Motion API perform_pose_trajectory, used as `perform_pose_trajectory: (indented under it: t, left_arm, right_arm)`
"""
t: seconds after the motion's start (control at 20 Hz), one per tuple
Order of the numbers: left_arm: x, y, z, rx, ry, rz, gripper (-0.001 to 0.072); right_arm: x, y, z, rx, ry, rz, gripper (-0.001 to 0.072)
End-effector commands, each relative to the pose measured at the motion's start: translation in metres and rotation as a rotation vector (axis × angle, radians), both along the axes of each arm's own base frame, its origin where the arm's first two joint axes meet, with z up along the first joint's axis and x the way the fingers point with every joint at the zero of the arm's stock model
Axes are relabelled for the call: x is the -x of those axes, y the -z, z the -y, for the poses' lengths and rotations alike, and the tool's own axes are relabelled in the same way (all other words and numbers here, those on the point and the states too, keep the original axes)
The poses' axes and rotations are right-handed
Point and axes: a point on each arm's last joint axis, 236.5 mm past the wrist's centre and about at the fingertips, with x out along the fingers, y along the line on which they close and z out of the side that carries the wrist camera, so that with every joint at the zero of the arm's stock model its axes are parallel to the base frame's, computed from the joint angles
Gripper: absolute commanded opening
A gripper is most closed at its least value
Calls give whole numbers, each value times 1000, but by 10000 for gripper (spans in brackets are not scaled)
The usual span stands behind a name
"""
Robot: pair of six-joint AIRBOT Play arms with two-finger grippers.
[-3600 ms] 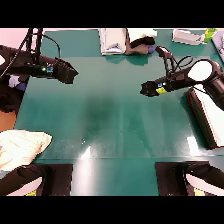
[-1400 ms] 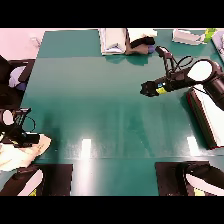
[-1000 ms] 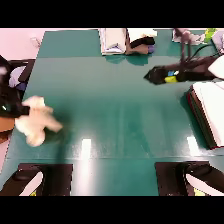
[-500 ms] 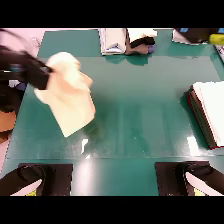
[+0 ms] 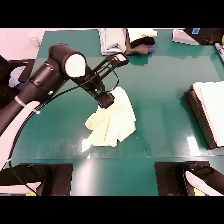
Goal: Fold the shirts.
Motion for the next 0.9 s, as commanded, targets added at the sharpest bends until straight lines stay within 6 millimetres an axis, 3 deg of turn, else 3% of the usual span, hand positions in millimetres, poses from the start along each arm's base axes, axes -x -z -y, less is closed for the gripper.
perform_pose_trajectory:
  t: [0.0,0.1,0.15,0.4,0.5,0.55,0.65,0.85]
  left_arm:
    - [-38,15,-40,-44,-131,-13,539]
    - [-53,22,-78,-47,-273,-78,539]
    - [-50,27,-91,-46,-307,-131,538]
    - [-4,75,-129,-67,-379,-274,539]
    - [26,106,-125,-29,-385,-341,567]
    - [39,122,-121,-3,-381,-379,623]
    - [56,150,-111,49,-370,-427,623]
    - [43,183,-101,132,-438,-352,620]
  right_arm:
    - [-1,17,0,9,-1,-45,23]
    - [-2,28,0,11,-2,-70,23]
    - [-3,33,0,12,0,-82,23]
    - [-6,42,1,11,4,-96,22]
    - [-9,38,1,4,12,-77,23]
    - [-10,37,1,2,14,-71,23]
    - [-11,37,1,0,15,-70,23]
    - [-11,38,1,1,15,-72,22]
